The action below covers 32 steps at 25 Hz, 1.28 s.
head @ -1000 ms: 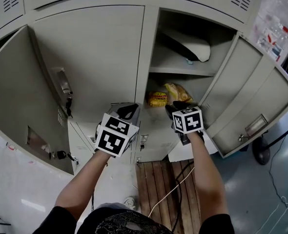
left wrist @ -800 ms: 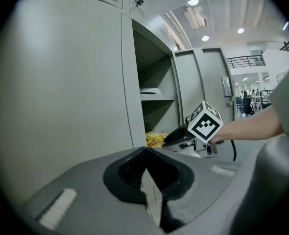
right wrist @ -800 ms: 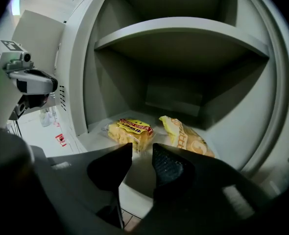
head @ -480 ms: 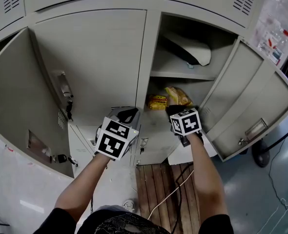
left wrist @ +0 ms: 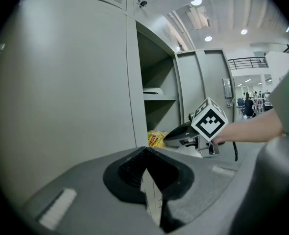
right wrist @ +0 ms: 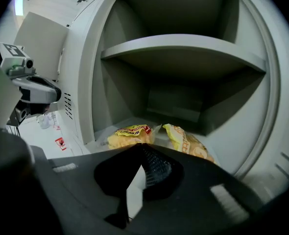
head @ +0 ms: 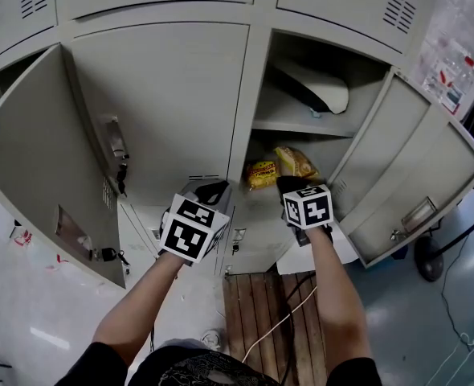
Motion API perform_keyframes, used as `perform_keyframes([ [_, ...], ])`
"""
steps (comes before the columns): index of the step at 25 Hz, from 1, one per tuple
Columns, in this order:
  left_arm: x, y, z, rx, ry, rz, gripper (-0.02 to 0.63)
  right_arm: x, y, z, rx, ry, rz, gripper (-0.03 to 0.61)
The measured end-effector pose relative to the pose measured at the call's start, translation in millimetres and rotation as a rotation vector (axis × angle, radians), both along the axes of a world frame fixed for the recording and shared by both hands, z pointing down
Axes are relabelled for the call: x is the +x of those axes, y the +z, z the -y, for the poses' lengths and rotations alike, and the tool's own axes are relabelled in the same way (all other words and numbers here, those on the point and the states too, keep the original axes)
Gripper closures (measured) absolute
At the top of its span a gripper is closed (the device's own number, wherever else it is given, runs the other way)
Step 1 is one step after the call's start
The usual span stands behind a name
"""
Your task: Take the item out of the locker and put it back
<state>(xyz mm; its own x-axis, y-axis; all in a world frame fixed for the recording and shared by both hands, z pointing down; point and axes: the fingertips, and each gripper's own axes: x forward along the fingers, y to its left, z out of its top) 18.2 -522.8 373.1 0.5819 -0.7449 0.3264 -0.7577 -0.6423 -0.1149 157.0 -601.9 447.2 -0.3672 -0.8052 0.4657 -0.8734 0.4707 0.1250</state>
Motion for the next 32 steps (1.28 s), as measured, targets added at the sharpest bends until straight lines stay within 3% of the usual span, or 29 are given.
perform_keyframes([
  [20, -4, -23, -36, 0.021, -0.033, -0.05, 0.614, 14, -61, -59, 0.111, 0.033, -0.008, 0.551],
  [32, -2, -38, -46, 0.042, -0.03, -0.051, 0.614, 13, -119, -88, 0.223, 0.023, -0.004, 0.551],
])
